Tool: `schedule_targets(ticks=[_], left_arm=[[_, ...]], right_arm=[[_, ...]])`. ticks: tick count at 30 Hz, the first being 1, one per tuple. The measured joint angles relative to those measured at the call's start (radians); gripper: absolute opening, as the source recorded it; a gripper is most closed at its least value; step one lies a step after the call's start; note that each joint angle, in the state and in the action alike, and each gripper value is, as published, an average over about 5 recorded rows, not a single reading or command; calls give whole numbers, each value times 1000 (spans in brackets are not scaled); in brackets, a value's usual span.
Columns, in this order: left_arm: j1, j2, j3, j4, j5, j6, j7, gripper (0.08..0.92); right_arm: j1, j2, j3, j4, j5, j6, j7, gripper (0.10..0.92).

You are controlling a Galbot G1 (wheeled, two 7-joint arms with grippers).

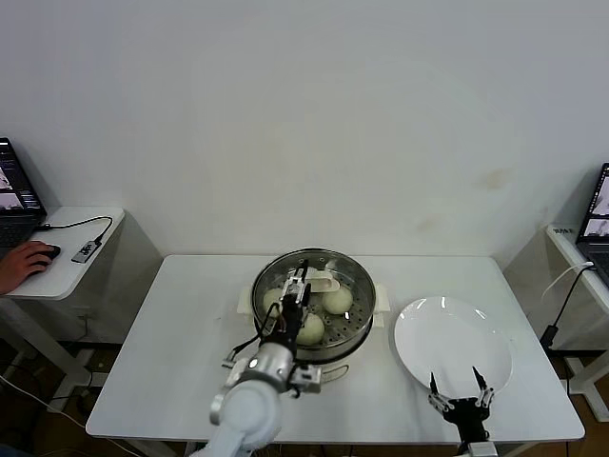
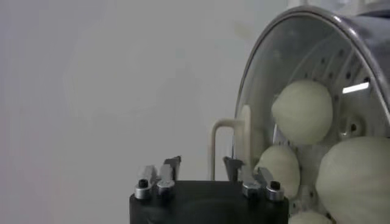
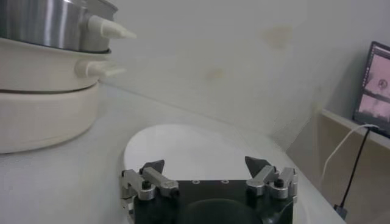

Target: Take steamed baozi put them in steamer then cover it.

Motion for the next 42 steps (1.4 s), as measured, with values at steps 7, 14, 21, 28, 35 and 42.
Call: schedule_targets(ticks=[7,14,21,28,35,42], left_arm=[[190,77,-95,-153,-206,-65,-117,820],[380,100,-274,-177,-627,-260,-280,823],[543,119,-380,-150,-1067,-386,-373,823],[659,104,-430,-105,-1341,-475,-404,823],[711,81,-449,-57,-1492,-535,-402,823],[732,65,-462,-29,-1557,-565,-398,823]], right_arm=[[-7,-7,-9,7,8,9,-4,823],[-32,-28,-32,32,30,16,-12,823],[-87,-76,-63,74,81,32,-28,823],[-142,-122,-102,90,158,56,-46,823],[-175,-140,-131,94,206,89,-58,823],[-194,-151,-151,104,241,113,-67,823]])
